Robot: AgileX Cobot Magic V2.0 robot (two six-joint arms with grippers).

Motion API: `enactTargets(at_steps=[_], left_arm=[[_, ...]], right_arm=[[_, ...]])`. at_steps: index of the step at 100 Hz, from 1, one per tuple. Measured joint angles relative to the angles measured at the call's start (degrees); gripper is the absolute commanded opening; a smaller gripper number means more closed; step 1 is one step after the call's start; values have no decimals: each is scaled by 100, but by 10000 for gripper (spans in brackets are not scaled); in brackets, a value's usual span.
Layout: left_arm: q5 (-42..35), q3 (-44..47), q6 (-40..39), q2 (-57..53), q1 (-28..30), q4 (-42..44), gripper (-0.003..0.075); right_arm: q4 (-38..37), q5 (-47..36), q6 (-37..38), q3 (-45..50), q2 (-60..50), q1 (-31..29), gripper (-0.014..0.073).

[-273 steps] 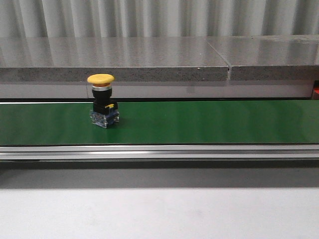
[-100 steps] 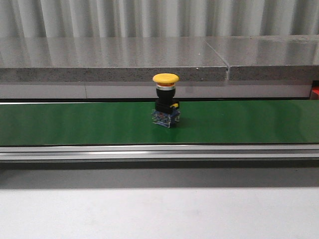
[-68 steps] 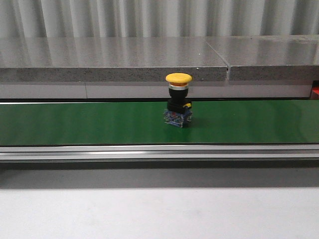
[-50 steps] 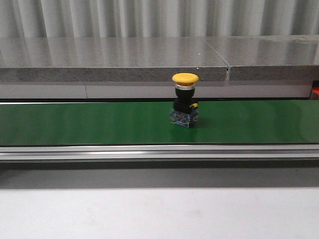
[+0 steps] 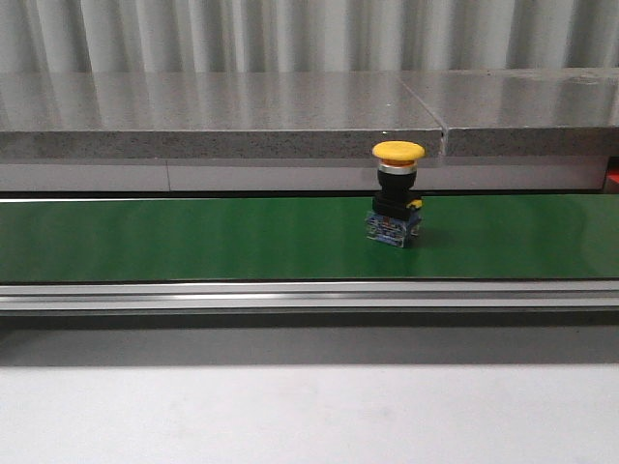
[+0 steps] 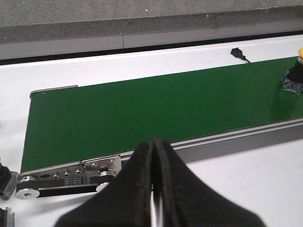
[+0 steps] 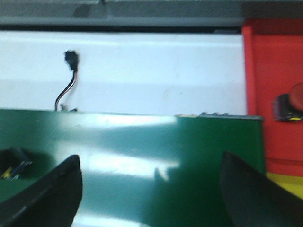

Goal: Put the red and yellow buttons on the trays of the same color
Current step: 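Lower the right gripper onto the yellow button on the belt and grasp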

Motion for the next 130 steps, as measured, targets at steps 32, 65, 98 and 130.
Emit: enactTargets(at_steps=[32,65,98,130], left_arm=[[0,0,0,0,0,0,-20],[0,0,0,0,0,0,-20],[0,0,0,0,0,0,-20],[0,0,0,0,0,0,-20]], right_arm=[[55,378,0,-10,134,1220,594],[55,759,-322,-390,1127,2273,594],[-220,877,-1521,-819,2169,2403,592],[-610,790,-1574,-828,2512,2403,167]])
